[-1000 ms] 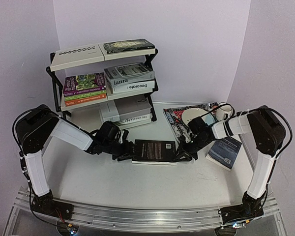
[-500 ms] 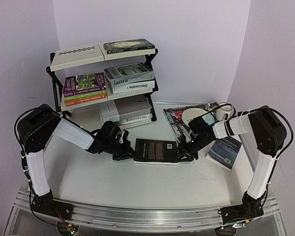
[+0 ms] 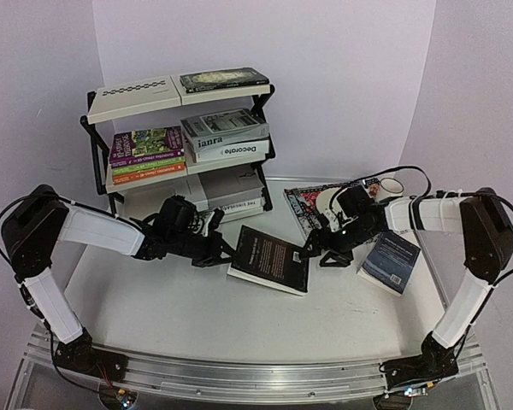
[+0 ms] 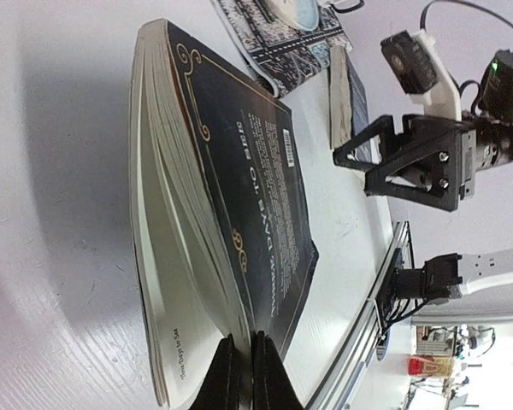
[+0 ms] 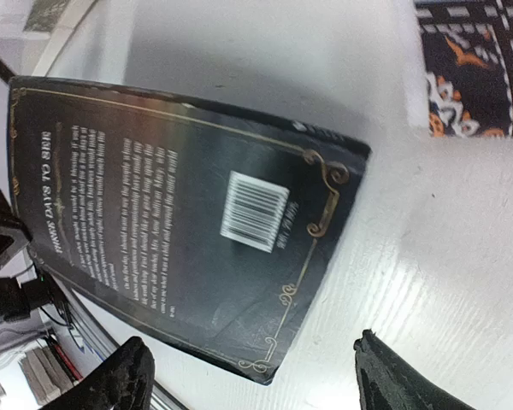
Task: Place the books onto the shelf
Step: Pick up the book at the center of the board.
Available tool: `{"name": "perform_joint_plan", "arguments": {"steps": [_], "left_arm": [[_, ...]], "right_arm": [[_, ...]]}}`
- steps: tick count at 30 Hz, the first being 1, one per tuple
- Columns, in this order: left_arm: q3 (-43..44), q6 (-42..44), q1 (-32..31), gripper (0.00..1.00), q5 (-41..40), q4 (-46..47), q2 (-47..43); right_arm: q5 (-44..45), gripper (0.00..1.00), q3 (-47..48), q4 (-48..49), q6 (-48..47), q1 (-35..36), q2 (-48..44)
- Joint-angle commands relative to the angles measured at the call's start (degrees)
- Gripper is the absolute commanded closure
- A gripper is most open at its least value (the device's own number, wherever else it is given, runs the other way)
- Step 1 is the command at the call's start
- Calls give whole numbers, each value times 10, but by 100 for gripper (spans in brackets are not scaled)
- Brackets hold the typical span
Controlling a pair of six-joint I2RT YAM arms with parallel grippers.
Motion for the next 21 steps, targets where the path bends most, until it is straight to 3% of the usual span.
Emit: {"name": "perform_joint_plan", "arguments": {"steps": [1, 7, 12, 21], "left_arm": [[11, 117, -2, 100, 41, -29, -53], [46, 229, -9, 100, 2, -125, -87], [41, 251, -9, 100, -12, -137, -115], [32, 278, -10, 100, -3, -137, -133]], "right_arm": [[-80, 17, 75, -61, -164, -1, -44], [-134, 15, 148, -101, -260, -1, 5], [-195, 15, 180, -156, -347, 0, 46], [-175, 17, 185, -159, -389, 10, 99]]}}
